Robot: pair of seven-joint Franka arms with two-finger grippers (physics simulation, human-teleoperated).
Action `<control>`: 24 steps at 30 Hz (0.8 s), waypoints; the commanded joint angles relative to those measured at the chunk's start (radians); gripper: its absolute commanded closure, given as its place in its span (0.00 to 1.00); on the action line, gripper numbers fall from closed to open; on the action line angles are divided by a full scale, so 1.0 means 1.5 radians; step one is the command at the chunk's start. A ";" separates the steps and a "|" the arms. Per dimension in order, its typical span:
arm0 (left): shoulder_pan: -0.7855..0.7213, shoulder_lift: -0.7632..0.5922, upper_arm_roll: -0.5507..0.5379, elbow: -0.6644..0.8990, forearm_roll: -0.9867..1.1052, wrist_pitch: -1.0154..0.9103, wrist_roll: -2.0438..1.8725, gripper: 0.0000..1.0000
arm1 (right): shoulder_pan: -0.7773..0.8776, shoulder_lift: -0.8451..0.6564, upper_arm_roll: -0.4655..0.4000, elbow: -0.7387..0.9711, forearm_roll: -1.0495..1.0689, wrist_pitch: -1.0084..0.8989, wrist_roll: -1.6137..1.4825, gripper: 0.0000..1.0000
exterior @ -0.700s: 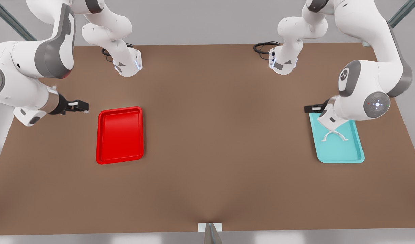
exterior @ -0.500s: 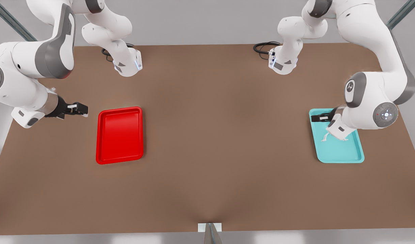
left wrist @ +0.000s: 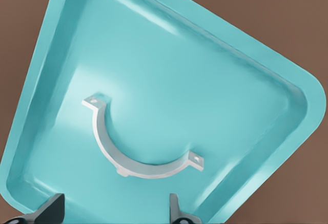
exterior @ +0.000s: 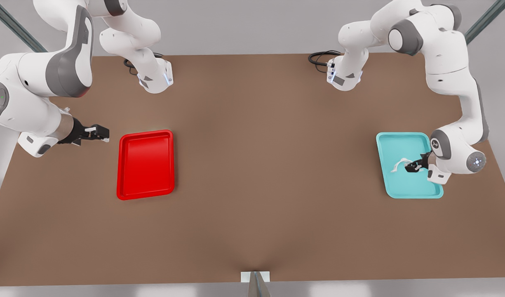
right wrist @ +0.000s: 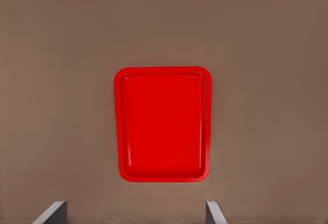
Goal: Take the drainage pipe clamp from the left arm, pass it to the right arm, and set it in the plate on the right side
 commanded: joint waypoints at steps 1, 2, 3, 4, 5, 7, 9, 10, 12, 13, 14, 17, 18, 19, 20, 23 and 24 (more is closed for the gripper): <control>0.006 0.001 0.001 -0.026 0.001 0.202 -0.115 0.00 | 0.000 0.000 -0.001 0.001 0.000 -0.009 -0.014 0.00; 0.013 0.002 0.001 -0.043 0.002 0.223 -0.115 0.00 | -0.001 0.000 -0.001 0.004 0.001 -0.007 -0.014 0.00; 0.022 0.011 0.001 -0.043 0.002 0.225 -0.114 0.00 | -0.001 0.000 -0.001 0.007 0.001 -0.005 -0.013 0.00; 0.028 0.011 0.003 -0.046 0.003 0.225 -0.114 0.00 | -0.002 0.000 -0.001 0.007 0.001 -0.004 -0.014 0.00; 0.031 0.011 0.005 -0.052 0.003 0.225 -0.114 0.00 | -0.002 0.001 -0.001 0.007 0.000 -0.004 -0.014 0.00; 0.032 0.012 0.005 -0.062 0.003 0.224 -0.112 0.00 | -0.001 0.001 -0.001 0.008 0.000 0.001 -0.013 0.00; 0.036 0.017 0.005 -0.068 -0.006 0.243 -0.109 0.00 | 0.000 0.010 0.000 0.017 0.001 0.002 -0.011 0.00; 0.041 0.023 0.004 -0.070 -0.038 0.254 -0.108 0.00 | 0.001 0.010 0.001 0.017 0.001 0.002 -0.011 0.00; 0.050 0.023 0.005 -0.082 -0.138 0.259 0.009 0.00 | 0.002 0.011 0.001 0.017 0.001 0.002 -0.008 0.00; 0.051 0.022 0.004 -0.106 -0.151 0.300 0.043 0.00 | 0.003 0.011 0.002 0.017 0.001 0.002 -0.008 0.00; 0.055 0.022 0.005 -0.114 -0.151 0.316 0.069 0.00 | 0.003 0.011 0.002 0.017 0.001 0.002 -0.008 0.00; 0.058 0.030 0.005 -0.122 -0.144 0.315 0.122 0.00 | 0.003 0.011 0.003 0.016 0.000 0.002 -0.008 0.00; 0.059 0.031 0.006 -0.128 -0.123 0.314 0.137 0.00 | 0.003 0.011 0.003 0.016 0.001 0.002 -0.007 0.00; 0.059 0.033 0.007 -0.128 -0.103 0.314 0.137 0.00 | 0.003 0.011 0.002 0.016 0.001 0.002 -0.007 0.00; 0.060 0.037 0.007 -0.128 -0.080 0.314 0.137 0.00 | 0.003 0.011 0.003 0.016 0.001 0.002 -0.008 0.00; 0.068 0.039 0.008 -0.128 -0.065 0.312 0.160 0.00 | 0.003 0.011 0.003 0.015 0.001 0.002 -0.008 0.00; 0.068 0.039 0.008 -0.128 -0.065 0.313 0.155 0.00 | 0.003 0.011 0.003 0.015 0.001 0.002 -0.008 0.00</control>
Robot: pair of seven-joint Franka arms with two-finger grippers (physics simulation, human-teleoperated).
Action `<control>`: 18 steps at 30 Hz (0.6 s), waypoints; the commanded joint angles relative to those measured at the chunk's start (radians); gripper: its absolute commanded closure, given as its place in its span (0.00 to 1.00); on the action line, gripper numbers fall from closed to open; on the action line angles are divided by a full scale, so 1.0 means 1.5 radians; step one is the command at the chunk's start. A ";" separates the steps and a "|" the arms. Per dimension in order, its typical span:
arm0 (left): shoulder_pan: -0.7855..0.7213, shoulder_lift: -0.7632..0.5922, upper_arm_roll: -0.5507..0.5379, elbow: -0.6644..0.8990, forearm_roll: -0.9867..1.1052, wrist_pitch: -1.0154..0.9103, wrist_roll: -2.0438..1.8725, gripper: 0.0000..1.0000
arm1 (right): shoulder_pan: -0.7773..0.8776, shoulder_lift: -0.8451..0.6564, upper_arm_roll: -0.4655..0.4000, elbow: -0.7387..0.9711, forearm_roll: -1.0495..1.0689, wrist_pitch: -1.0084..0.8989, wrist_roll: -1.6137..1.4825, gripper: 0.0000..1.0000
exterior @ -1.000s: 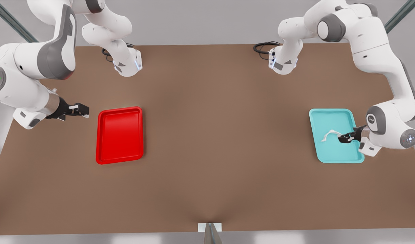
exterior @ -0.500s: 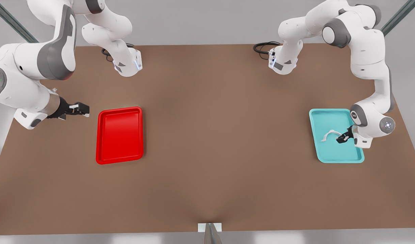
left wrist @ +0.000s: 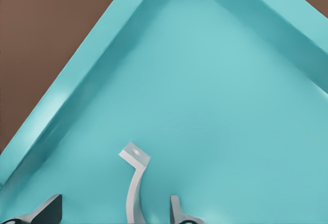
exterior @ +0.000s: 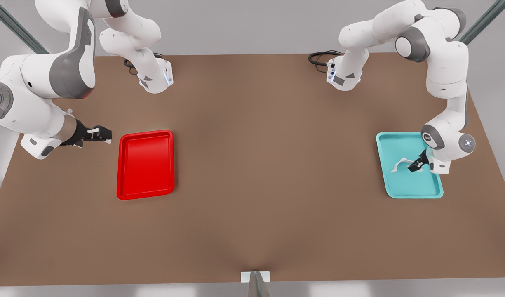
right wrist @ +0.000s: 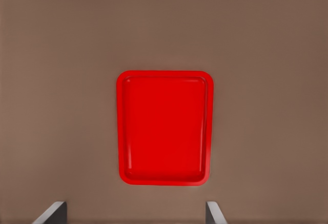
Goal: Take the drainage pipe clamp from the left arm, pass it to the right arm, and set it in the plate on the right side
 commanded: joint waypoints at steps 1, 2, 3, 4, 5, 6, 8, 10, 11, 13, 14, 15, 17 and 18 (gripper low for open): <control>0.003 -0.001 0.000 0.001 -0.008 0.014 0.104 0.08 | 0.000 -0.001 -0.001 0.000 0.000 0.000 -0.001 0.00; 0.003 -0.001 0.000 0.001 -0.047 0.015 0.103 0.08 | 0.001 -0.001 -0.001 -0.001 0.000 0.000 -0.001 0.00; 0.003 -0.001 0.000 0.001 -0.094 0.020 0.103 0.08 | 0.001 -0.001 -0.001 -0.001 0.000 0.000 -0.001 0.00; 0.003 -0.001 0.000 0.001 -0.124 0.035 0.103 0.08 | 0.001 -0.001 -0.001 -0.001 0.000 0.000 -0.001 0.00; 0.003 -0.002 0.000 0.001 -0.129 0.040 0.104 0.08 | 0.001 -0.001 -0.001 -0.001 0.000 0.000 -0.001 0.00; 0.003 -0.002 0.000 0.002 -0.131 0.041 0.104 0.08 | 0.001 -0.001 -0.001 -0.001 0.000 0.000 0.000 0.00; 0.004 -0.001 0.000 0.002 -0.131 0.042 0.105 0.08 | 0.001 -0.001 -0.001 -0.001 0.000 0.000 0.001 0.00; 0.004 -0.001 0.000 0.002 -0.132 0.046 0.105 0.20 | 0.001 -0.001 -0.001 -0.002 0.000 0.000 0.002 0.00; 0.003 -0.002 0.000 0.002 -0.132 0.046 0.105 0.25 | 0.001 -0.001 -0.001 -0.002 0.000 0.000 0.002 0.00; 0.004 -0.002 0.000 0.001 -0.132 0.045 0.104 0.29 | 0.001 -0.001 -0.001 -0.002 0.000 0.000 0.002 0.00; 0.004 -0.002 0.000 0.001 -0.132 0.045 0.104 0.29 | 0.001 -0.001 -0.001 -0.002 0.000 0.000 0.002 0.00; 0.004 -0.002 0.000 0.002 -0.132 0.045 0.105 0.29 | 0.001 -0.001 -0.001 -0.002 0.000 0.000 0.002 0.00; 0.005 -0.007 0.000 0.001 -0.131 0.041 0.107 0.29 | 0.002 -0.001 -0.001 -0.002 0.000 0.000 0.002 0.00; 0.005 -0.011 0.000 0.001 -0.131 0.038 0.108 0.29 | 0.001 -0.001 -0.001 -0.002 0.000 0.000 0.003 0.00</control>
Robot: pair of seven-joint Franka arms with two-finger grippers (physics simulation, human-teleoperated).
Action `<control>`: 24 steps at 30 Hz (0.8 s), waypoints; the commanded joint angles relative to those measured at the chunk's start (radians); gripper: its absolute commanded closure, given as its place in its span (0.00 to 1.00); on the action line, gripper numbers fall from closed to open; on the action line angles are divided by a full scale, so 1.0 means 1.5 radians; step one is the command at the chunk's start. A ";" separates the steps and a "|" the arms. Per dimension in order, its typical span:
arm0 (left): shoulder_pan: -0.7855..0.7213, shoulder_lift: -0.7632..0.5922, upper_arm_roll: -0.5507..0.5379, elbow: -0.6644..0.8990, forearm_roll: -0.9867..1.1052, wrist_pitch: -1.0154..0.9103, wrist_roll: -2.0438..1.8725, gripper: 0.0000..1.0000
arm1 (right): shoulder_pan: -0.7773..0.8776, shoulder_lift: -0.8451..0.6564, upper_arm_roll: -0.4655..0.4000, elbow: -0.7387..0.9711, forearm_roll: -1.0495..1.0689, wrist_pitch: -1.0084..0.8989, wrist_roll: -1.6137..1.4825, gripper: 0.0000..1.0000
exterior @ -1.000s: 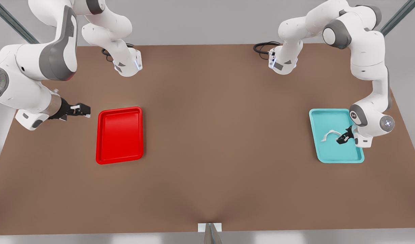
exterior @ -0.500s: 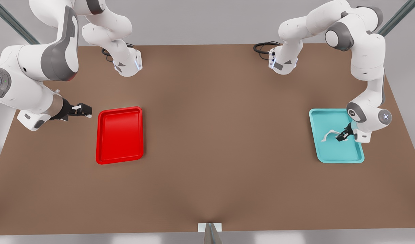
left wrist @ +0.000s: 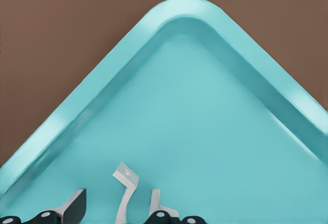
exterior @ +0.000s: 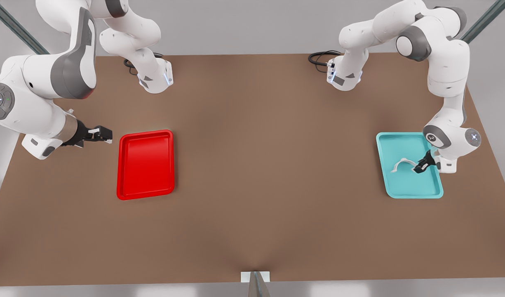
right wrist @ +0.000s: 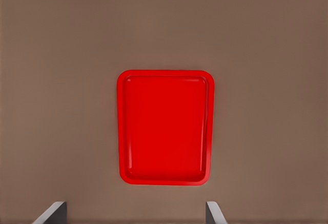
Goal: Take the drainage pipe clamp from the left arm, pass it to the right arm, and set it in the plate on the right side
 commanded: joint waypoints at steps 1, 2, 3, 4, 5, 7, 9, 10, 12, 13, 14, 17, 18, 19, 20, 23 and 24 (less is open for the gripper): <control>0.000 -0.003 0.000 0.000 0.000 -0.001 0.040 0.29 | 0.000 -0.001 -0.001 0.000 0.000 0.000 0.002 0.00; 0.000 -0.002 0.000 0.000 0.000 -0.001 0.040 0.29 | 0.000 -0.001 -0.001 -0.001 0.000 0.000 0.002 0.00; 0.000 -0.003 0.000 0.000 0.000 -0.001 0.040 0.29 | 0.000 -0.001 -0.001 -0.001 0.000 0.000 0.002 0.00; 0.000 -0.002 0.000 0.000 0.000 -0.001 0.040 0.29 | -0.001 -0.001 -0.001 -0.001 0.000 0.000 0.002 0.00; -0.002 -0.002 0.000 0.000 0.000 -0.001 0.035 0.45 | 0.000 -0.001 -0.001 -0.001 0.000 0.000 0.002 0.00; -0.003 -0.002 0.000 0.000 0.000 -0.001 0.035 0.61 | 0.000 -0.001 -0.001 -0.001 0.000 0.000 0.002 0.00; -0.004 -0.001 0.000 0.000 0.000 -0.001 0.037 0.61 | 0.000 -0.001 -0.001 -0.002 0.000 0.000 0.002 0.00; -0.004 0.000 0.000 0.000 0.000 -0.001 0.038 0.61 | 0.000 -0.001 -0.001 -0.002 0.000 0.000 0.002 0.00; -0.004 0.001 0.000 0.000 0.000 -0.002 0.038 0.61 | 0.000 -0.001 -0.001 -0.004 0.000 0.000 0.002 0.00; -0.004 0.001 0.000 0.000 0.000 -0.002 0.039 0.61 | 0.000 -0.001 -0.001 -0.004 0.000 0.000 0.002 0.00; -0.005 0.001 0.000 0.000 0.000 -0.006 0.036 0.61 | 0.000 -0.001 -0.001 -0.004 0.000 0.000 0.002 0.00; -0.003 0.000 0.000 0.000 0.000 -0.018 0.035 0.79 | 0.002 -0.001 -0.001 -0.004 0.000 0.000 0.003 0.00; -0.003 -0.001 0.000 0.000 0.000 -0.018 0.034 0.79 | 0.002 -0.001 -0.001 -0.004 0.000 0.000 0.003 0.00; -0.003 -0.002 0.000 0.001 0.000 -0.018 0.031 0.79 | 0.002 -0.001 -0.001 -0.004 0.000 0.000 0.004 0.00; -0.003 -0.003 0.000 0.001 0.000 -0.018 0.031 0.79 | 0.002 0.000 -0.001 -0.004 0.000 0.000 0.004 0.00; -0.006 -0.009 0.000 0.004 -0.001 -0.025 0.022 0.79 | 0.002 0.000 -0.001 -0.004 0.000 0.000 0.004 0.00; -0.008 -0.021 0.000 0.004 0.000 -0.039 0.023 0.79 | 0.002 0.000 -0.001 -0.004 0.000 0.000 0.004 0.00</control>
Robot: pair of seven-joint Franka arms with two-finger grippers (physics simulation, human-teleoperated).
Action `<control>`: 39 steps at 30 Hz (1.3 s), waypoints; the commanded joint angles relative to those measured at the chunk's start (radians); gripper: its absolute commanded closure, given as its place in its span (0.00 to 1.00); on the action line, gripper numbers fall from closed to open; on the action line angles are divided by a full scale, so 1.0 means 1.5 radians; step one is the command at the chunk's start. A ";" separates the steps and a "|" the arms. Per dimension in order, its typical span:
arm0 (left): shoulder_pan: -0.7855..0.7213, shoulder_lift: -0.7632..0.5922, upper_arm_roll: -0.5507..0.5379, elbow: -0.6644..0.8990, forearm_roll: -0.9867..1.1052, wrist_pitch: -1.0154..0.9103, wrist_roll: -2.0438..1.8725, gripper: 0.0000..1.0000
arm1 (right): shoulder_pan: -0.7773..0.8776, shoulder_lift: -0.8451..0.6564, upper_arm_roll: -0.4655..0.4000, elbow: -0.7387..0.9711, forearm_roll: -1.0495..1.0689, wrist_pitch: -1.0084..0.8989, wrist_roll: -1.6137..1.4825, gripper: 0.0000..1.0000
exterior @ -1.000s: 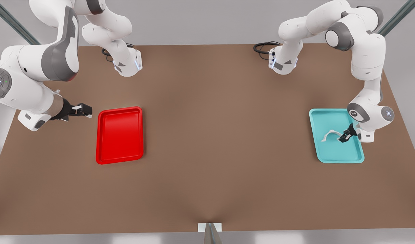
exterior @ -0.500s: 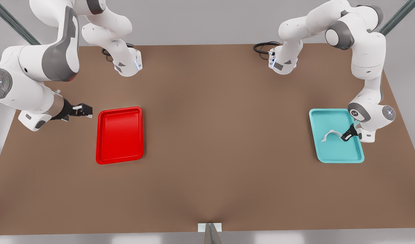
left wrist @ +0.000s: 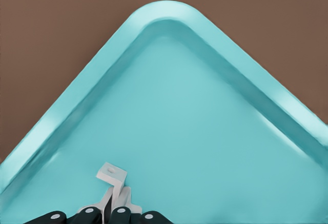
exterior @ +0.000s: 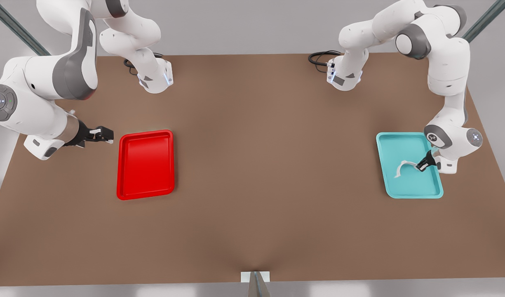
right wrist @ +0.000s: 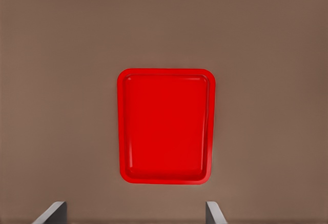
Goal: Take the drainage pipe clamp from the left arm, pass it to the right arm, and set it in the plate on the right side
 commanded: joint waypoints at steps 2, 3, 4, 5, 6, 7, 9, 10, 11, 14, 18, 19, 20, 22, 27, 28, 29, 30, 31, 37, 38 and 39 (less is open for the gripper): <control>-0.007 -0.027 0.000 0.003 -0.023 -0.059 0.004 0.79 | 0.000 -0.001 -0.001 0.000 0.000 0.000 0.002 0.00; -0.021 -0.037 -0.001 0.004 -0.045 -0.065 0.000 0.79 | 0.000 -0.001 -0.001 0.001 0.000 0.000 0.001 0.00; -0.046 -0.049 -0.001 0.004 -0.048 -0.074 -0.012 0.79 | 0.000 -0.001 -0.001 0.001 -0.001 0.000 0.001 0.00; -0.080 -0.072 -0.001 0.004 -0.048 -0.093 -0.048 0.79 | 0.000 -0.001 -0.001 0.003 -0.001 0.000 0.000 0.00; -0.113 -0.085 -0.009 0.004 -0.048 -0.097 -0.104 0.79 | 0.000 -0.001 -0.001 0.003 0.000 0.000 0.000 0.00; -0.144 -0.086 -0.028 0.006 -0.048 -0.097 -0.176 0.79 | 0.001 -0.001 -0.001 0.002 0.000 0.000 0.001 0.00; -0.176 -0.095 -0.085 0.024 -0.048 -0.096 -0.344 0.79 | 0.003 -0.001 0.000 0.003 0.000 0.002 -0.005 0.00; -0.228 -0.081 -0.091 0.046 -0.044 -0.097 -0.439 0.79 | 0.021 0.029 0.002 0.016 0.011 0.036 -0.011 0.00; -0.275 -0.079 -0.092 0.062 -0.043 -0.099 -0.523 0.79 | 0.046 0.044 0.007 0.019 0.029 0.081 -0.012 0.00; -0.412 -0.055 -0.092 0.162 -0.039 -0.127 -0.753 0.79 | 0.051 0.118 0.040 0.030 0.130 0.205 -0.150 0.00; -0.542 0.109 -0.092 0.444 0.037 -0.249 -1.015 0.79 | 0.069 0.211 0.107 0.040 0.214 0.349 -0.537 0.00; -0.558 0.133 -0.092 0.483 0.036 -0.249 -1.063 0.79 | 0.071 0.215 0.117 0.038 0.214 0.372 -0.615 0.00; -0.569 0.145 -0.092 0.500 0.036 -0.250 -1.080 0.79 | 0.072 0.219 0.129 0.036 0.215 0.385 -0.660 0.00; -0.592 0.160 -0.092 0.532 0.037 -0.251 -1.096 0.79 | 0.076 0.238 0.156 0.032 0.218 0.418 -0.780 0.00; -0.614 0.193 -0.091 0.609 0.037 -0.263 -1.159 0.79 | 0.074 0.279 0.171 0.036 0.281 0.420 -0.987 0.00; -0.614 0.193 -0.090 0.610 0.036 -0.263 -1.161 0.79 | 0.074 0.288 0.171 0.033 0.298 0.420 -1.032 0.00; -0.614 0.194 -0.090 0.617 0.036 -0.262 -1.169 0.79 | 0.073 0.294 0.171 0.032 0.313 0.420 -1.075 0.00; -0.615 0.196 -0.090 0.620 0.036 -0.262 -1.178 0.79 | 0.075 0.297 0.172 0.034 0.317 0.421 -1.110 0.00; -0.620 0.197 -0.090 0.623 0.038 -0.263 -1.180 0.79 | 0.076 0.298 0.173 0.035 0.319 0.425 -1.115 0.00; -0.621 0.192 -0.107 0.623 0.053 -0.329 -0.986 0.79 | 0.065 0.312 0.176 0.009 0.441 0.527 -1.277 0.00; -0.621 0.192 -0.107 0.623 0.054 -0.329 -0.980 0.79 | 0.068 0.313 0.176 0.011 0.440 0.534 -1.279 0.00; -0.622 0.192 -0.108 0.623 0.054 -0.330 -0.964 0.79 | 0.073 0.317 0.176 0.014 0.442 0.543 -1.279 0.00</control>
